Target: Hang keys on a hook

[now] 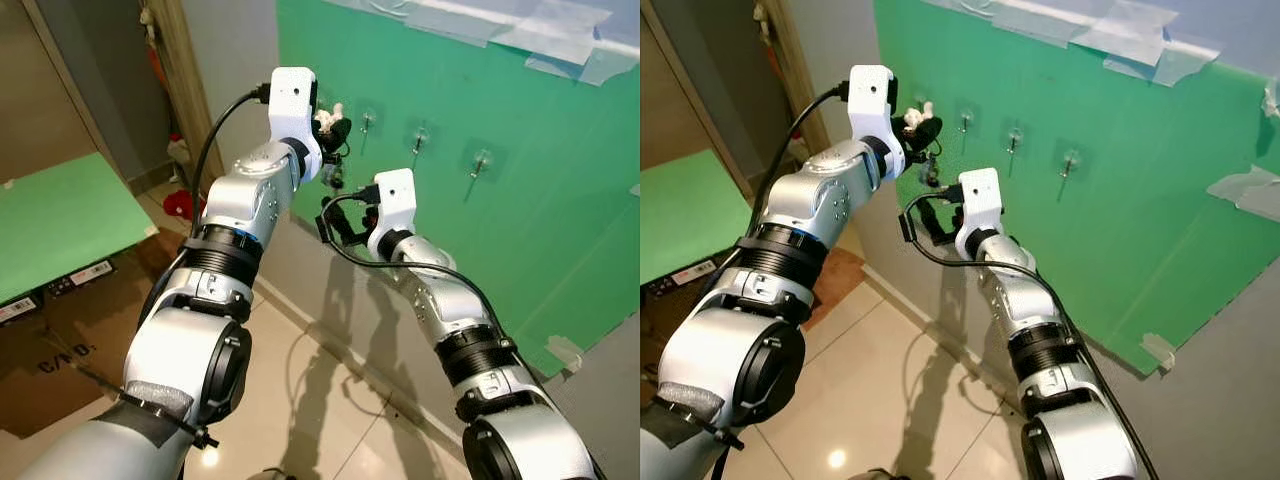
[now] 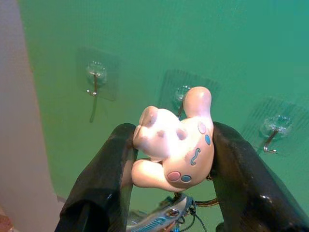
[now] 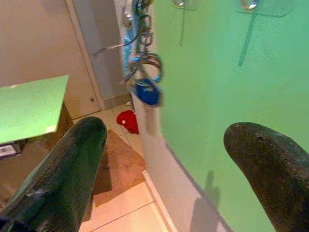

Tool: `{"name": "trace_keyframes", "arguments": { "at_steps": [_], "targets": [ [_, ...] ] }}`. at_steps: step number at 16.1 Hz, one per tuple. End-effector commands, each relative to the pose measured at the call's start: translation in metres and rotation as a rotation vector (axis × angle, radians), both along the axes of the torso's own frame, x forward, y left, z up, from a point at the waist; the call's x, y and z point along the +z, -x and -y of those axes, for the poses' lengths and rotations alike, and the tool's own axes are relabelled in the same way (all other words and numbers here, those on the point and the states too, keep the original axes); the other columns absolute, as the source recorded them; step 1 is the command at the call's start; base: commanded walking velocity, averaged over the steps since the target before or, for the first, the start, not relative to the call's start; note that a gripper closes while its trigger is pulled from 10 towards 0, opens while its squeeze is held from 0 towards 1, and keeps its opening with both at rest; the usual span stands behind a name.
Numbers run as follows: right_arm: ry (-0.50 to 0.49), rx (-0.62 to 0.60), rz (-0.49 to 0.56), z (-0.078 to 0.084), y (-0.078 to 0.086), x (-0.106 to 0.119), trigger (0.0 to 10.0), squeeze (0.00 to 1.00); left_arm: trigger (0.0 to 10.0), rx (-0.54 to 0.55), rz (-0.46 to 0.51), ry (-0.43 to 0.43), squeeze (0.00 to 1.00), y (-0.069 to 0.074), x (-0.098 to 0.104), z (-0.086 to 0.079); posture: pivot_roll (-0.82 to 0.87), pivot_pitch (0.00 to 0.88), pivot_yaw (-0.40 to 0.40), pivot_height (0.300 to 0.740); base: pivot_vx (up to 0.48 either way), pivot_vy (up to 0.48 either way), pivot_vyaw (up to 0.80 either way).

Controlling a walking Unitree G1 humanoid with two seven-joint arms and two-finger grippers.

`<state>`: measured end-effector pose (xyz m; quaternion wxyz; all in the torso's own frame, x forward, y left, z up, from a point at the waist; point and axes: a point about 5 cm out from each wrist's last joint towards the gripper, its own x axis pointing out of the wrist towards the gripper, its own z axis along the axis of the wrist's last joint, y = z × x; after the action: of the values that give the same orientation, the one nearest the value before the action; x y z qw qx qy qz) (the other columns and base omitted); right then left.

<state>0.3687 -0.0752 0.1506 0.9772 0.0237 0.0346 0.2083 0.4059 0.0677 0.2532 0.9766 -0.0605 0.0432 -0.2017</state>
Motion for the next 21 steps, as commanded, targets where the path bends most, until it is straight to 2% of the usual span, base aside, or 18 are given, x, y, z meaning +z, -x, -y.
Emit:
{"name": "trace_keyframes", "arguments": {
  "at_steps": [1, 2, 3, 9, 21],
  "targets": [
    [-0.002, -0.016, 0.013, 0.002, -0.004, 0.004, 10.0, 1.00, 0.0, -0.004, 0.017, -0.013, 0.00, 0.001, 0.004, 0.000, -0.06, 0.000, 0.035, 0.740, 0.000, 0.000, 0.00],
    [-0.002, -0.022, 0.015, 0.002, -0.004, 0.004, 10.0, 0.72, 0.0, -0.007, 0.017, -0.013, 0.00, 0.002, 0.004, 0.001, -0.06, 0.000, 0.036, 0.740, 0.000, 0.000, 0.00],
    [-0.001, -0.024, 0.015, 0.002, -0.005, 0.004, 10.0, 0.00, 0.0, -0.013, 0.016, -0.011, 0.00, 0.002, 0.004, 0.003, -0.06, 0.000, 0.036, 0.740, 0.000, 0.000, 0.00],
    [-0.014, -0.022, 0.010, -0.004, -0.006, 0.004, 10.0, 0.00, 0.0, -0.035, 0.012, -0.006, 0.00, 0.005, 0.004, 0.009, -0.06, 0.000, 0.037, 0.740, 0.000, 0.000, 0.00],
    [0.024, -0.042, 0.056, -0.007, -0.010, 0.010, 10.0, 0.00, 0.0, -0.083, 0.007, 0.003, 0.00, 0.010, 0.006, 0.018, -0.06, 0.000, 0.038, 0.740, 0.000, 0.000, 0.00]
  ]
}}
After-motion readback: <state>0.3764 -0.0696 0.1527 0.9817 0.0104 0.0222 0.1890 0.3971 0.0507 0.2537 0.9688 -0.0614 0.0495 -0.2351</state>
